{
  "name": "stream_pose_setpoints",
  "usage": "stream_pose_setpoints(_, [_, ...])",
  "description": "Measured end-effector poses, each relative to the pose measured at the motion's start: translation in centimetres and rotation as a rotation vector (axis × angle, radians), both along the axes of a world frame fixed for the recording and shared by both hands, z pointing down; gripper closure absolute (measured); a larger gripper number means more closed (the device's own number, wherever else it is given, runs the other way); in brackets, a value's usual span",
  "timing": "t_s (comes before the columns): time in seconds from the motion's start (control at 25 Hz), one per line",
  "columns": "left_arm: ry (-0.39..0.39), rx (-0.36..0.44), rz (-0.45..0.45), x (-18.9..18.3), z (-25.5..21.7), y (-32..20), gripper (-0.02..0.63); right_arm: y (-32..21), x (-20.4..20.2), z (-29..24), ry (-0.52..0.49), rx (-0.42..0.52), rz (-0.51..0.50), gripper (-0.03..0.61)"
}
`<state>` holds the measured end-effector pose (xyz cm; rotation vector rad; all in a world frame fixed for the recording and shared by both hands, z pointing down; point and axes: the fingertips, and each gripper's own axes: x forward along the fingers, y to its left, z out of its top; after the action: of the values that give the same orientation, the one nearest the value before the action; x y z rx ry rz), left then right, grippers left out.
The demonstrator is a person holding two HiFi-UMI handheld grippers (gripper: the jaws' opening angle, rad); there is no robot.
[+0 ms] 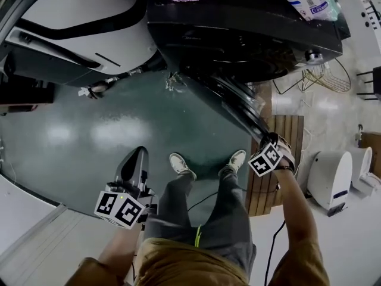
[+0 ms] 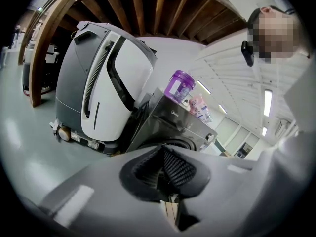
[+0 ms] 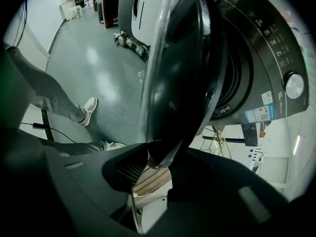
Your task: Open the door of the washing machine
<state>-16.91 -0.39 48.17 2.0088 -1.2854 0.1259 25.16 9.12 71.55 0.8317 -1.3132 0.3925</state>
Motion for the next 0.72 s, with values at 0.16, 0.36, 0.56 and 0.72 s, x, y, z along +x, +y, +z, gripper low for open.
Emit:
stream_pose_setpoints(0.16, [0.005,0.004,-0.012,0.4,-0.7,1.2,0.554,1.5,-2.2,-0.5,-0.043,-0.010,-0.043,0.459])
stream_pose_setpoints(0.36, [0.010,0.011,-0.043,1.8,-1.9,3.0,0.554,3.6,-5.2,-0.8,-0.134,-0.016,-0.087,0.457])
stream_pose_setpoints(0.56, [-0.005,0.014,-0.092,2.3,-2.9,5.1,0.554,5.6,-7.5,-0.7,-0.208,-0.025,-0.129,0.457])
stream_pose_setpoints(0.72, [-0.019,0.021,-0.132,2.1,-3.5,6.5,0.554,6.4,-9.7,-1.3,-0.262,-0.018,-0.183,0.457])
